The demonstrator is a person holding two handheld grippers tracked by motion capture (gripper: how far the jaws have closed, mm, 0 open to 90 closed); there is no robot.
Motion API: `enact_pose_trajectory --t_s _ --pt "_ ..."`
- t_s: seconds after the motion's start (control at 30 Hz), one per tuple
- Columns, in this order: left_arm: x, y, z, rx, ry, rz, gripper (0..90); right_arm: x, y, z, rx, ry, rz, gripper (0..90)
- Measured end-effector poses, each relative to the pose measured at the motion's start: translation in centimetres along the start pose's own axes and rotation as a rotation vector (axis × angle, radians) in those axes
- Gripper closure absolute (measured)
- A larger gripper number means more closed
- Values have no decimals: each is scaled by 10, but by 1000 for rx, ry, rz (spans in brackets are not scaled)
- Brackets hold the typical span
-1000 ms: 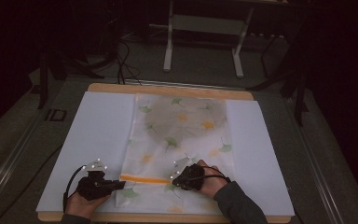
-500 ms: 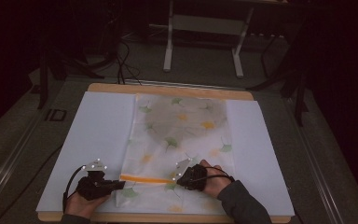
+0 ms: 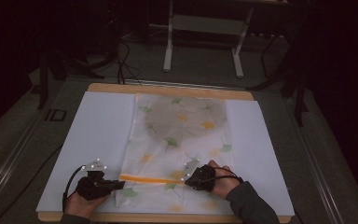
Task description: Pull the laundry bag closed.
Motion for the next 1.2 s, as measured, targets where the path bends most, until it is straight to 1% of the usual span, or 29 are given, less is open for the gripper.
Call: enact_pose_trajectory --t_s 0.47,0.53,0.57,0.77,0.87,1.2 --pt "0 0 -1 2 -3 -2 885 18 -3 -7 19 23 1 900" --pt "0 0 -1 2 -3 -3 885 20 -3 -8 22 25 10 900" --pt "0 0 0 1 -2 -3 885 20 -4 -8 21 20 8 900" --pt "0 0 -1 2 -3 -4 885 25 -5 -10 26 31 7 900" --pt "0 0 -1 2 -4 -5 885 28 -6 -11 26 30 16 900" --pt "0 0 -1 3 -6 -7 885 36 -8 -14 37 37 21 900"
Point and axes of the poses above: each handheld gripper's, and its own axes: z roughly forward along the jaws, x roughly out of its underside, y roughly to its left, the point moved 10 cm from there along z, roughly forward along the jaws, and after that the axes turned 10 degrees about x, right-handed, at the moved point
